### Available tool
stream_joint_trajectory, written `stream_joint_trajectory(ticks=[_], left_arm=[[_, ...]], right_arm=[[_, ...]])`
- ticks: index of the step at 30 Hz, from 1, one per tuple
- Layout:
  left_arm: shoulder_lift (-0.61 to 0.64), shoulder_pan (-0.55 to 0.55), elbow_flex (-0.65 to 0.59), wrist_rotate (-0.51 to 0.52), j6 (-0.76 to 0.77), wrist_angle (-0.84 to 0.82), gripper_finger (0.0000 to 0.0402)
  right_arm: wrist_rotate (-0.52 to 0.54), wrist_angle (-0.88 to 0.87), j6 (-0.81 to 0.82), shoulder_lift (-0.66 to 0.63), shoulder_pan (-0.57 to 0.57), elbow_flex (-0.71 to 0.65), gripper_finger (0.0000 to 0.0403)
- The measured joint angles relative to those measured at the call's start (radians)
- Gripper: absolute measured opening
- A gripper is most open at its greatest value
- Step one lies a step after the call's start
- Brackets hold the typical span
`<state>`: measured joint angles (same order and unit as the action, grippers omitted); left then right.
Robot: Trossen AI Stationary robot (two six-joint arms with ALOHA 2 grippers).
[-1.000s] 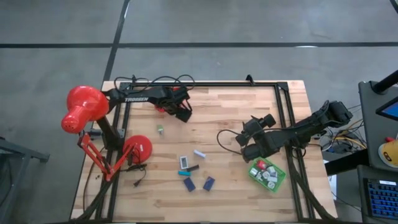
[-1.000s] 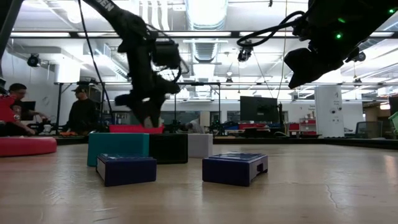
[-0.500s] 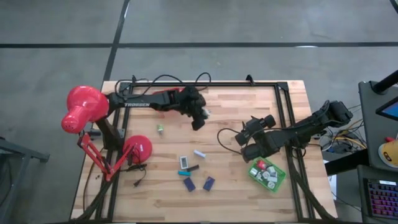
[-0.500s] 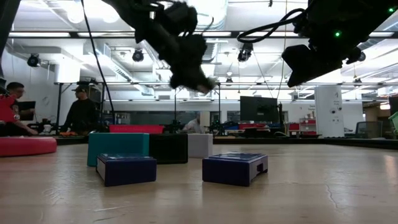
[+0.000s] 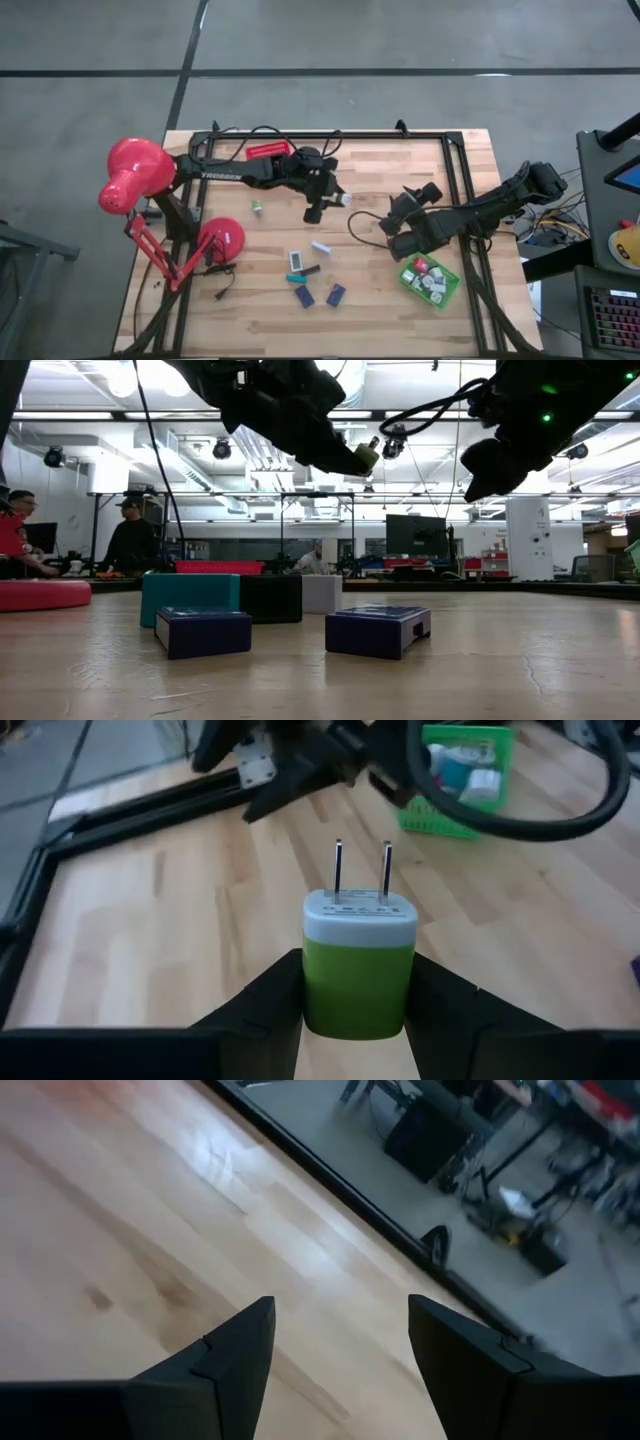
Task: Pick & Place Office items
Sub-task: Put the right green charger adapter into the green bin
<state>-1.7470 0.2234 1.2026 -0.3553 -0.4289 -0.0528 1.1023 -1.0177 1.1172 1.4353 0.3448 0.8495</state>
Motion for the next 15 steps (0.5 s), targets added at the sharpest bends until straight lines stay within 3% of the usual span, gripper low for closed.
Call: stream_joint_trajectory(ticks=[5, 15], left_arm=[[0.000, 0.002, -0.002, -0.005, -0.099, 0.005, 0.0145], [0.000, 0.003, -0.015, -0.014, -0.123, 0.016, 0.0145]], right_arm=[[0.005, 0.005, -0.129, 0.006, 0.017, -0.010, 0.0224], [0.053, 0.085, -0.256, 0.001, 0.074, 0.002, 0.0224]])
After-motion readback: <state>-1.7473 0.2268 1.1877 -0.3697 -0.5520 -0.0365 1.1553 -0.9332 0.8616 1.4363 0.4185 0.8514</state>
